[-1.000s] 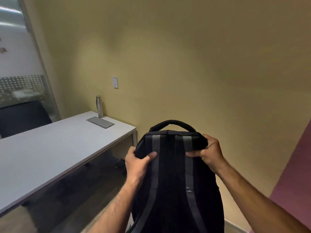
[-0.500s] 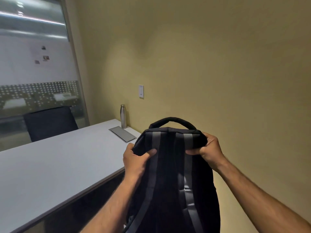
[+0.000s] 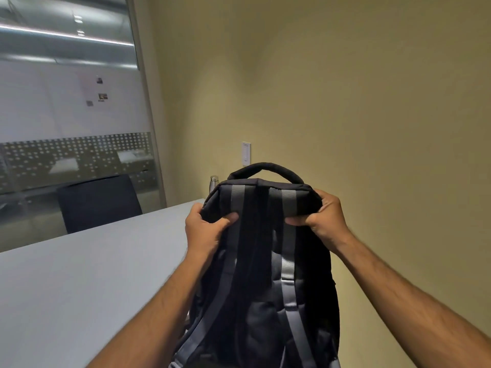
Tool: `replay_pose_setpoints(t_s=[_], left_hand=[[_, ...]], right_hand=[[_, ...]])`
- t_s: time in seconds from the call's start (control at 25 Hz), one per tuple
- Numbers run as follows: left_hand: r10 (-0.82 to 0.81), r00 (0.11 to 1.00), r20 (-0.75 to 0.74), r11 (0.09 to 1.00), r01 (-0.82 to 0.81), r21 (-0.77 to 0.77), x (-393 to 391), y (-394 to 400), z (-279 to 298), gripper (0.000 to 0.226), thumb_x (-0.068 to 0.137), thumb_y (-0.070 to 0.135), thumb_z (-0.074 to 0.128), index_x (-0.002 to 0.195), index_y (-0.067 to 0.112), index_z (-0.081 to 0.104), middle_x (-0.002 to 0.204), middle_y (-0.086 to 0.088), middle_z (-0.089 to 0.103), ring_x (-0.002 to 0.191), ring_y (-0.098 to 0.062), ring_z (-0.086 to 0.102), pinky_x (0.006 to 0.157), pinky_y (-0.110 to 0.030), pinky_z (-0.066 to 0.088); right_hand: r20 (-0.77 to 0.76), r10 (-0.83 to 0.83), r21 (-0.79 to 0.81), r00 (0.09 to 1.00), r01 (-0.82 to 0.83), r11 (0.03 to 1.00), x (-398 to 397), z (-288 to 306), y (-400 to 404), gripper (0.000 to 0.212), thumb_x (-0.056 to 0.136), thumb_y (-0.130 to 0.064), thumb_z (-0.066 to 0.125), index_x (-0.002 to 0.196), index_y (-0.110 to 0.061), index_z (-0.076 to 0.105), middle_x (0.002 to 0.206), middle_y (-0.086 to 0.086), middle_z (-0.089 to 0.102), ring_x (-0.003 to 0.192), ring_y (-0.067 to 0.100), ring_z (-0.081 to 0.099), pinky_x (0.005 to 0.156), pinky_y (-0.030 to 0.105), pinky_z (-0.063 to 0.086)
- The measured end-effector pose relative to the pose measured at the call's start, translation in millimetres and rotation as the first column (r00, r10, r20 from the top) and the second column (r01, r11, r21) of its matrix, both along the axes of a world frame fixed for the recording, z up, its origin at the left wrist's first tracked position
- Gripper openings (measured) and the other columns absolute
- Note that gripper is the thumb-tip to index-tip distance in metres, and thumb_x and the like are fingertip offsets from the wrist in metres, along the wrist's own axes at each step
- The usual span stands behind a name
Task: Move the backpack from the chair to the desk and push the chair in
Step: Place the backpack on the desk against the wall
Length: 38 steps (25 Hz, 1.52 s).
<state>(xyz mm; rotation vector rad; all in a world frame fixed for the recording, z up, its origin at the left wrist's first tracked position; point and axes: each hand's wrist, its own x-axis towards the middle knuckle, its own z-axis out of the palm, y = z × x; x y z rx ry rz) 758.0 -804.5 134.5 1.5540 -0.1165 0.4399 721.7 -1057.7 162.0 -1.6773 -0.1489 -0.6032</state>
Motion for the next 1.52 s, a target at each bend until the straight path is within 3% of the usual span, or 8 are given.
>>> replay_pose_setpoints(t_s=[0.32,0.52,0.68,0.76,0.96,1.04,1.32,1.52], left_hand=[[0.111,0.993,-0.051,0.990,-0.106,0.096,165.4,-16.3,23.3,0.043,0.073,0.025,0.092,0.103,0.018,0.061,0.107,-0.005,0.073,0.100,-0.026,0.071,0.091,-0.051,0.059],[0.159,0.987,-0.015,0.968,-0.153,0.200,260.3,-22.1,37.2,0.043,0.076,0.025,0.090,0.101,0.009,0.059,0.100,-0.007,0.070,0.094,-0.025,0.065,0.069,-0.029,0.050],[0.143,0.989,-0.026,0.953,-0.130,0.273,336.3,-16.8,38.2,0.043,0.079,0.027,0.087,0.102,0.008,0.056,0.103,-0.008,0.065,0.094,-0.025,0.060,0.068,-0.031,0.043],[0.138,0.989,-0.057,0.952,-0.117,0.282,371.7,-13.6,35.6,0.043,0.080,0.026,0.087,0.104,0.010,0.056,0.105,-0.007,0.064,0.095,-0.025,0.059,0.076,-0.033,0.045],[0.093,0.989,-0.113,0.955,-0.057,0.293,463.0,-15.1,29.1,0.043,0.081,0.024,0.086,0.108,0.011,0.056,0.104,-0.005,0.062,0.097,-0.026,0.059,0.082,-0.038,0.049],[0.051,0.990,-0.131,0.954,-0.010,0.300,495.4,-17.1,22.8,0.044,0.080,0.023,0.086,0.110,0.009,0.056,0.106,-0.006,0.062,0.097,-0.026,0.059,0.084,-0.040,0.051],[-0.066,0.980,-0.190,0.948,0.121,0.294,579.7,-22.9,-13.9,0.042,0.077,0.025,0.088,0.103,0.013,0.057,0.102,-0.004,0.065,0.097,-0.027,0.063,0.087,-0.049,0.057],[-0.114,0.966,-0.231,0.943,0.179,0.282,601.9,-28.2,-44.7,0.048,0.077,0.026,0.088,0.110,0.014,0.057,0.115,-0.009,0.066,0.105,-0.029,0.064,0.089,-0.044,0.056]], right_hand=[[0.013,-0.004,-0.013,1.000,0.004,1.000,166.6,7.6,-13.4,0.052,0.051,0.001,0.098,0.095,-0.008,0.074,0.095,0.009,0.079,0.093,0.031,0.075,0.084,0.054,0.062],[0.056,-0.018,-0.008,0.998,0.018,1.000,255.3,1.4,-7.1,0.045,0.057,-0.001,0.097,0.093,-0.010,0.072,0.093,0.006,0.079,0.089,0.027,0.076,0.085,0.051,0.062],[0.053,-0.060,0.013,0.997,0.059,0.998,320.6,-9.7,8.3,0.038,0.060,0.001,0.093,0.087,-0.012,0.071,0.090,0.006,0.079,0.086,0.028,0.075,0.083,0.051,0.062],[0.040,-0.099,0.003,0.994,0.099,0.995,347.5,-13.6,19.3,0.036,0.060,0.000,0.094,0.082,-0.011,0.069,0.084,0.005,0.077,0.080,0.027,0.073,0.079,0.047,0.062],[0.015,-0.206,-0.019,0.978,0.206,0.978,411.6,-25.2,42.3,0.036,0.061,-0.006,0.096,0.076,-0.016,0.065,0.073,-0.007,0.070,0.062,0.000,0.059,0.063,0.023,0.053],[-0.003,-0.241,-0.016,0.971,0.240,0.971,432.7,-34.2,46.1,0.037,0.061,-0.007,0.096,0.075,-0.019,0.063,0.072,-0.009,0.068,0.060,-0.003,0.058,0.058,0.015,0.049],[-0.029,-0.316,-0.039,0.948,0.315,0.948,484.1,-65.3,55.8,0.032,0.066,-0.006,0.094,0.076,-0.010,0.064,0.071,-0.004,0.069,0.061,0.004,0.057,0.059,0.021,0.053],[-0.078,-0.338,-0.033,0.938,0.336,0.941,497.0,-87.9,59.5,0.039,0.067,0.004,0.090,0.083,-0.023,0.067,0.073,-0.022,0.073,0.073,-0.007,0.068,0.066,0.006,0.050]])
